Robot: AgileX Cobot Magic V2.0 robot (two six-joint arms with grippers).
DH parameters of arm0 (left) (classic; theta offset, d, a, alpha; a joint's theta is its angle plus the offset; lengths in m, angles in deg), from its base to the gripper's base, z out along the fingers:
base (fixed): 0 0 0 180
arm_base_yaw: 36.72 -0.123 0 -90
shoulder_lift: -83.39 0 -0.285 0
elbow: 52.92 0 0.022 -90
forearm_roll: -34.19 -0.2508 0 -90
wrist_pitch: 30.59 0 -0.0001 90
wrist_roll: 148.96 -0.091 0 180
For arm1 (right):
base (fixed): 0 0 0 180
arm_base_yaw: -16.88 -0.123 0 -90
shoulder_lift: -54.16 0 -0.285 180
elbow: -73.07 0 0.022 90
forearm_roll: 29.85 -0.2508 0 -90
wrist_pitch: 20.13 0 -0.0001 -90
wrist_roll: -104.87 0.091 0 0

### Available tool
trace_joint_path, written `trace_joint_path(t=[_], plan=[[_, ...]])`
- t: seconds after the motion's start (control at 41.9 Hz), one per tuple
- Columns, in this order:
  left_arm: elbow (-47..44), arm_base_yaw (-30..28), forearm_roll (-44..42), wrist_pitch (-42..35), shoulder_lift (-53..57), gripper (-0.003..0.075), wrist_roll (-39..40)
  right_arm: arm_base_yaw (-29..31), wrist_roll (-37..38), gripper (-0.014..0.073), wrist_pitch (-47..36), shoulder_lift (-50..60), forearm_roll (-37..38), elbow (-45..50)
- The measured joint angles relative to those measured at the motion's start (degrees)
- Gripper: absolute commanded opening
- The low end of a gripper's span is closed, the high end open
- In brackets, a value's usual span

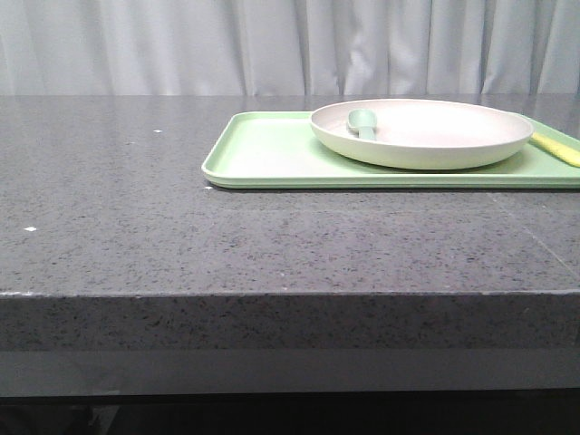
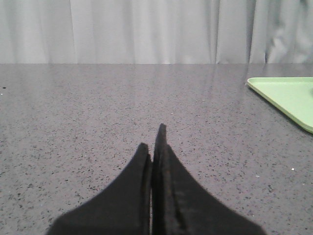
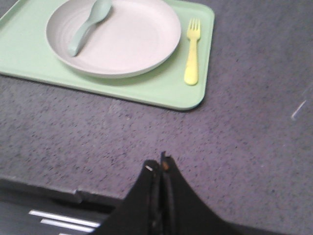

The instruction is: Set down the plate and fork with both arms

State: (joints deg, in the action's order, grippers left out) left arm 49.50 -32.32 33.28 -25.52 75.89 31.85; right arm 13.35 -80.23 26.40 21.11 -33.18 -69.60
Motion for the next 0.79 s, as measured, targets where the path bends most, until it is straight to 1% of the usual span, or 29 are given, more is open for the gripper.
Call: trace_joint_path(t=[0.191,0.287,0.358,0.55,0.788], plan=[[0.0,0.0,0.0,0.0,0.0,-0.0018,0.0,0.0,0.0,-0.0091,-21.33,8.96,1.97,18.11],[0.0,0.0,0.0,0.0,0.0,-0.0018,0.0,0.0,0.0,-0.0091,-29.47,14.34,2.21,26.49],[0.0,0.0,0.0,0.0,0.0,-0.0018,0.0,0.0,0.0,-0.0091,-34.11,18.46,2.25,31.85],[0.0,0.0,0.0,0.0,0.0,-0.0018,0.0,1.52,0.0,-0.0091,-40.46,25.38,2.25,40.5],[0.0,0.0,0.0,0.0,0.0,-0.0018,0.0,2.63,0.0,-0.0091,-41.84,25.83,1.3,41.42]])
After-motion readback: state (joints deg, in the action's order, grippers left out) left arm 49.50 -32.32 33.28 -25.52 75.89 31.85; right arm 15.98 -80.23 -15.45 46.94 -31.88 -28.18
